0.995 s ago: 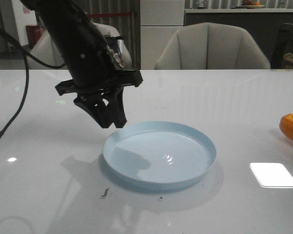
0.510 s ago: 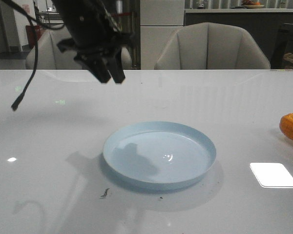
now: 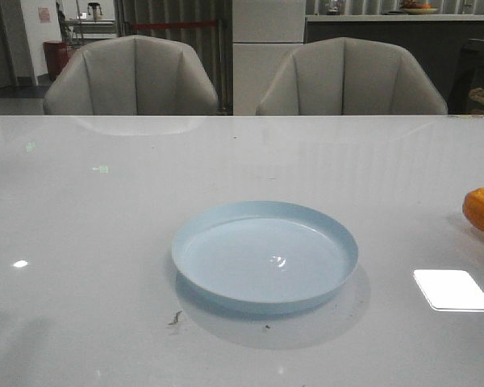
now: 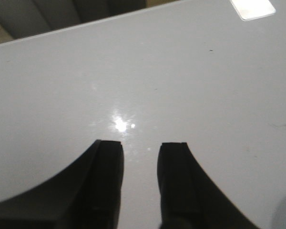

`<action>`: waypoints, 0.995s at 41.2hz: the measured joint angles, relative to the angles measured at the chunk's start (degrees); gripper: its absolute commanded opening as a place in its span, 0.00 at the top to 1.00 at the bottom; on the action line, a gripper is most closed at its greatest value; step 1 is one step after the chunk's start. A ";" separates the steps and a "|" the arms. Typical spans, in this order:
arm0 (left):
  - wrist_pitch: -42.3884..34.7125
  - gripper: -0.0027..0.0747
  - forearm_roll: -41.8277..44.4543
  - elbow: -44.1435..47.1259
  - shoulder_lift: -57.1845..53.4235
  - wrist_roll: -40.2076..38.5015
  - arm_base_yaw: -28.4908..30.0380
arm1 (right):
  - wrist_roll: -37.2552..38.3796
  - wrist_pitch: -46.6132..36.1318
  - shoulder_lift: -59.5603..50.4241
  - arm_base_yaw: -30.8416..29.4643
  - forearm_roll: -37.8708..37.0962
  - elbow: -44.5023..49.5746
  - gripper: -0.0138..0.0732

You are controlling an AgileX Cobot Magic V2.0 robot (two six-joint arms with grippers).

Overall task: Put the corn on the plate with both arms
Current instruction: 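Lower the right gripper onto the orange corn cob and grasp it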

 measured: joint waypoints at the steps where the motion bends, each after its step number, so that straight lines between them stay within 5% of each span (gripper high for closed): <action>1: -1.31 0.60 0.10 1.64 -1.21 0.00 1.04 | 0.00 0.99 0.83 -0.37 -0.14 -1.37 0.27; 21: -30.45 0.60 -0.49 54.43 -34.02 0.00 6.91 | 0.00 12.07 28.27 -5.09 -6.74 -25.41 0.27; 29: -31.61 0.60 -1.92 63.58 -40.03 0.00 6.91 | -0.72 16.75 36.98 -5.09 -6.74 -30.00 0.28; 41: -32.56 0.60 -2.41 65.21 -40.99 0.00 6.91 | -7.13 17.32 40.46 -2.69 -4.97 -30.62 0.28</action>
